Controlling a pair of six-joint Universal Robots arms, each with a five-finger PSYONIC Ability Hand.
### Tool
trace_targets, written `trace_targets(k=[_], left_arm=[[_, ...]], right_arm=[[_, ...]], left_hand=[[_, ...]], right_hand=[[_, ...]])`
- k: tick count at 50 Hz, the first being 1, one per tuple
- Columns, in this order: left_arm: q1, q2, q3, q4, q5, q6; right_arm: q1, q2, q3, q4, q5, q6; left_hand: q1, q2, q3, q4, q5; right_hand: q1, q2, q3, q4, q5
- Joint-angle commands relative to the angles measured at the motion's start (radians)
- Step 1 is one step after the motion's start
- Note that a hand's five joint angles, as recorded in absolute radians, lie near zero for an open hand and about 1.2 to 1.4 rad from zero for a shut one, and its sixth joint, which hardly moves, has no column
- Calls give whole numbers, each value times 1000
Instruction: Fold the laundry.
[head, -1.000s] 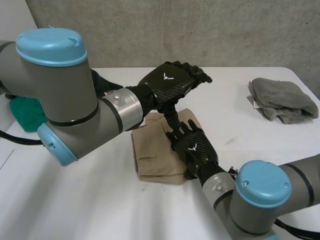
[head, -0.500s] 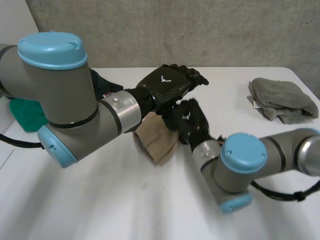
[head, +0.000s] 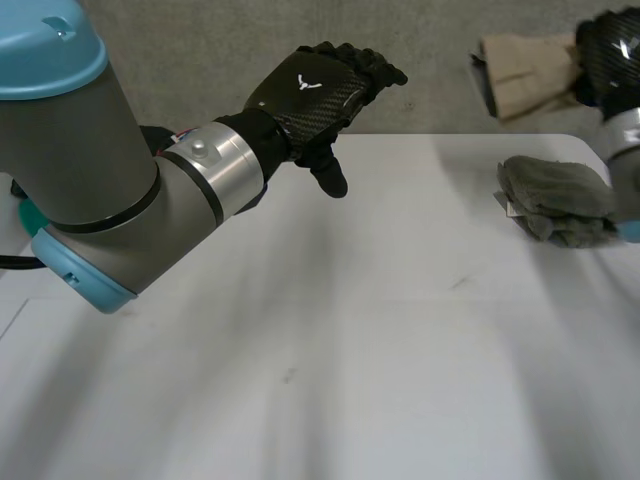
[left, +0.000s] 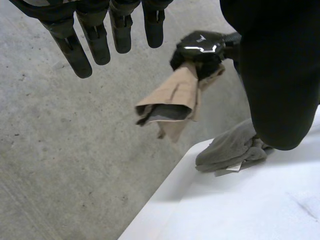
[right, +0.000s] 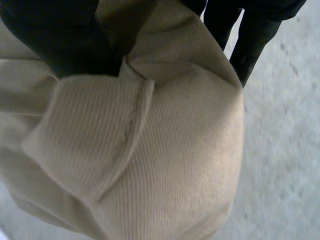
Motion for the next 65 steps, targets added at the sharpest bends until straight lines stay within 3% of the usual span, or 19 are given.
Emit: trace_targets(k=[1,8,14,21,22,23,24,28,32,39,44,48,54,59,65], left_arm=[[-8,-5,-21,-2,2,1],[-9,-13,-42,1,2,4],[-12,-16,-50,1,3,4],[-17,-21,-55,3,3,4],[-17,-21,-55,1,3,4],[-17,-21,-55,1,3,4],[-18,-21,-55,1,2,4],[-31,-17,-55,1,3,2],[-45,-13,-56,1,3,-1],[-69,-7,-58,1,3,-2],[-78,27,-56,3,5,-2],[-74,64,-50,13,3,-4],[-55,122,-47,55,-33,-7],[62,170,-44,64,-141,2],[386,124,-47,63,-193,53]], right_arm=[[-165,180,-72,-7,-175,37],[-277,283,-66,-38,-307,39],[-334,340,-40,-30,-487,42],[-354,342,-34,-42,-507,56],[-354,342,-34,-44,-504,57],[-354,339,-34,-44,-498,57],[-356,330,-31,-39,-467,54],[-354,246,12,2,-342,53],[-356,115,75,129,-274,41],[-362,-65,112,444,-228,-37],[-351,-224,103,617,-40,-238],[-266,-296,129,511,44,-295],[-28,-411,305,259,-34,-286],[103,-513,558,127,-181,-305],[242,-528,744,122,-223,-343]], left_hand=[[-8,-23,-31,-24,-41],[-8,-23,-31,-24,-41],[-8,-23,-31,-24,-41],[-8,-23,-31,-24,-41],[-8,-23,-31,-24,-41],[-8,-23,-31,-24,-41],[-8,-23,-31,-24,-41],[-8,-23,-31,-24,-41],[-8,-23,-31,-24,-41],[-8,-23,-31,-24,-41],[-11,-26,-34,-27,-44],[-12,-27,-35,-28,-44],[-12,-27,-35,-28,-44],[-12,-27,-35,-28,-44],[-12,-27,-35,-28,-44]], right_hand=[[399,266,240,199,337],[399,266,240,199,337],[399,266,240,199,337],[399,266,240,199,337],[327,195,168,128,266],[-71,-204,-231,-271,-133],[-823,-955,-982,-1023,-884],[-823,-955,-982,-1023,-884],[-823,-955,-982,-1023,-884],[-823,-955,-982,-1023,-884],[-823,-955,-982,-1023,-884],[-823,-955,-982,-1023,-884],[-823,-955,-982,-1023,-884],[-823,-955,-982,-1023,-884],[-823,-955,-982,-1023,-884]])
